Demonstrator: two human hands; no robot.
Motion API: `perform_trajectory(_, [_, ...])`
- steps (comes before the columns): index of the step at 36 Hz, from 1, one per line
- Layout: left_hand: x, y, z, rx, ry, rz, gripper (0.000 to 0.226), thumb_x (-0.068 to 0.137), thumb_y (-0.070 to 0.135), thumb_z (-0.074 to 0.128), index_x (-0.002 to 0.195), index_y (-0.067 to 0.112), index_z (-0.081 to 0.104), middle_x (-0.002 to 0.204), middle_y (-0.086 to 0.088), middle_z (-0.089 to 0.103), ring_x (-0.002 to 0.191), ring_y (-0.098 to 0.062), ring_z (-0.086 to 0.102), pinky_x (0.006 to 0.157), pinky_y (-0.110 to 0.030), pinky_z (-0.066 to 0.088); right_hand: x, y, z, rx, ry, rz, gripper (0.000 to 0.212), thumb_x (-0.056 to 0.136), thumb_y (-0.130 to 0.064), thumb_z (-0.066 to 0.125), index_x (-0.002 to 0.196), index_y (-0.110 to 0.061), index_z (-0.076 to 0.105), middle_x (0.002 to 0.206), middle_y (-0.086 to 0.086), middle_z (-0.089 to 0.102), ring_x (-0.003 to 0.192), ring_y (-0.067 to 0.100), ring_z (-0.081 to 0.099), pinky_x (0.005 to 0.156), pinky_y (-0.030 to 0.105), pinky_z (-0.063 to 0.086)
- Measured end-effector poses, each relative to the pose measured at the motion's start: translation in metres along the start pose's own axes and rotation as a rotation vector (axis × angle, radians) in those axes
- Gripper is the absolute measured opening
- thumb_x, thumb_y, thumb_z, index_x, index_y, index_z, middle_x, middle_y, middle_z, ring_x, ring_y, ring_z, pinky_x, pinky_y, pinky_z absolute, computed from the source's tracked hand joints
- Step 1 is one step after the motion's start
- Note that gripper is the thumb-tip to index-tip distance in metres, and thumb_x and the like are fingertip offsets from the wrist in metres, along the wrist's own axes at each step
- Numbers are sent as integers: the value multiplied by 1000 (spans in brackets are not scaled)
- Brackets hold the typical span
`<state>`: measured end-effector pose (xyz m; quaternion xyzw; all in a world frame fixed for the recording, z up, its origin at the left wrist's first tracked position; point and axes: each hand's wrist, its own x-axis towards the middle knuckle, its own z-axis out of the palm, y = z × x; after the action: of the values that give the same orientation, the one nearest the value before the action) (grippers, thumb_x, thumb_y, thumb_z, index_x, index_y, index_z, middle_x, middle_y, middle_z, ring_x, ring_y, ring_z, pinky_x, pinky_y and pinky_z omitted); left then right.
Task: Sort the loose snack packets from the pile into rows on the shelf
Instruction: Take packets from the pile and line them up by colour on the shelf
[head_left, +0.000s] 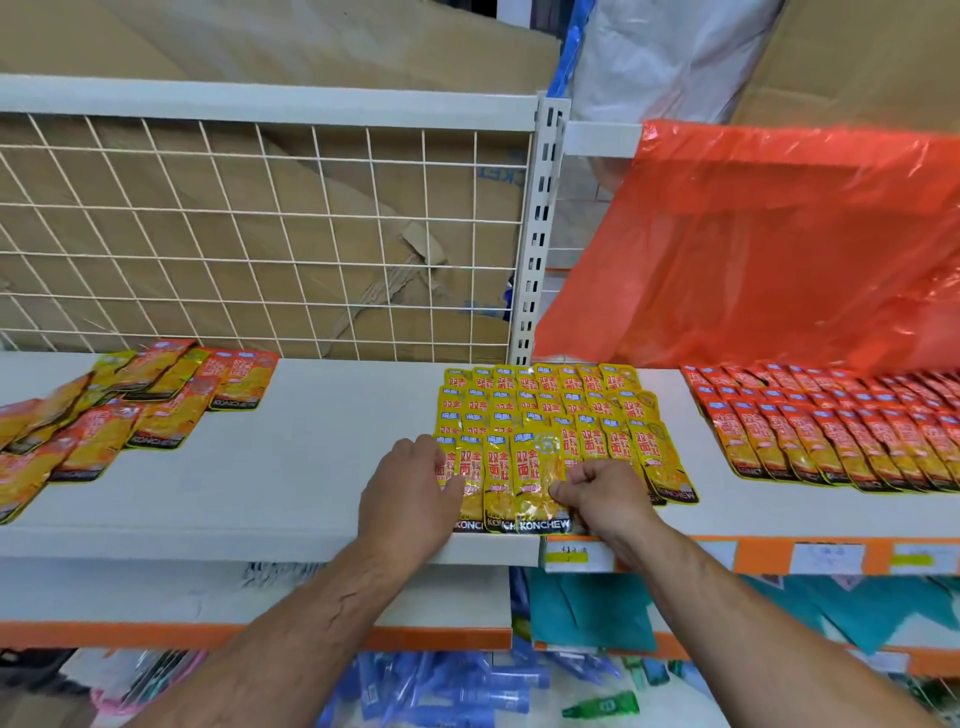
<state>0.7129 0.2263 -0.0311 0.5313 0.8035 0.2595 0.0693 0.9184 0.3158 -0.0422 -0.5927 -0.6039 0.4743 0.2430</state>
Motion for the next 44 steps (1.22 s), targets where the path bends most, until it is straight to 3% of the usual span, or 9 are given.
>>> perform_trajectory(3, [-1, -2, 0, 2, -12, -6, 24, 90, 41, 59, 105, 23, 53, 99, 4, 52, 89, -15, 52, 72, -30, 45, 0, 1, 4, -100, 66, -47, 43, 79, -11, 80, 53, -17, 46, 51, 3, 48, 48, 22, 53, 58, 40, 51])
perform_trajectory(8, [-3, -4, 2, 4, -37, -8, 27, 89, 42, 60, 108, 23, 53, 99, 5, 51, 90, -15, 53, 73, -31, 47, -4, -4, 8, -213, 118, -87, 34, 78, -17, 80, 58, -14, 53, 66, 15, 67, 66, 31, 67, 62, 34, 51])
perform_trajectory(13, [-6, -5, 3, 24, -46, 5, 25, 89, 41, 60, 106, 24, 52, 99, 6, 50, 90, -13, 50, 71, -29, 42, -9, -7, 13, -273, 164, -93, 25, 75, -16, 76, 63, -14, 54, 65, 8, 64, 58, 17, 53, 54, 28, 41])
perform_trajectory(18, [-10, -3, 4, 34, -55, 26, 27, 90, 42, 59, 108, 23, 52, 99, 7, 48, 91, -11, 46, 71, -26, 38, -12, -6, 15, -310, 185, -105, 29, 73, -17, 79, 73, -15, 50, 72, 2, 63, 59, 16, 51, 49, 28, 36])
perform_trajectory(25, [-12, -1, 1, 68, -76, 62, 38, 92, 45, 53, 124, 24, 54, 113, 4, 55, 106, -15, 48, 89, -31, 44, -14, -7, 13, -299, 149, -144, 24, 76, -14, 74, 75, -16, 50, 73, 1, 61, 59, 16, 51, 54, 30, 40])
perform_trajectory(29, [-13, -2, -3, 108, -71, 88, 44, 91, 46, 52, 131, 26, 53, 123, 6, 57, 115, -16, 48, 97, -32, 42, -20, -11, 16, -499, 135, -339, 9, 83, -28, 65, 84, -22, 59, 81, -6, 61, 76, 19, 57, 63, 34, 48])
perform_trajectory(32, [-15, -4, -9, 127, -76, 95, 45, 89, 47, 51, 131, 28, 53, 124, 8, 57, 116, -16, 48, 96, -30, 40, -21, -19, 26, -726, 116, -535, 20, 87, -39, 58, 101, -26, 65, 96, -6, 62, 94, 18, 57, 71, 31, 45])
perform_trajectory(40, [-35, -25, -23, 145, 39, -9, 58, 77, 49, 54, 122, 16, 66, 123, -6, 65, 114, -28, 60, 97, -34, 47, -19, -40, 63, -925, 53, -820, 34, 72, -46, 53, 94, -28, 71, 95, -6, 68, 87, 24, 60, 68, 37, 49])
perform_trajectory(44, [-45, -45, -36, 163, -10, -139, 63, 90, 51, 52, 147, 24, 42, 154, 2, 37, 142, -16, 30, 116, -25, 19, -22, -50, 85, -877, -55, -878, 43, 69, -47, 59, 101, -23, 74, 102, 0, 70, 91, 28, 64, 73, 39, 55])
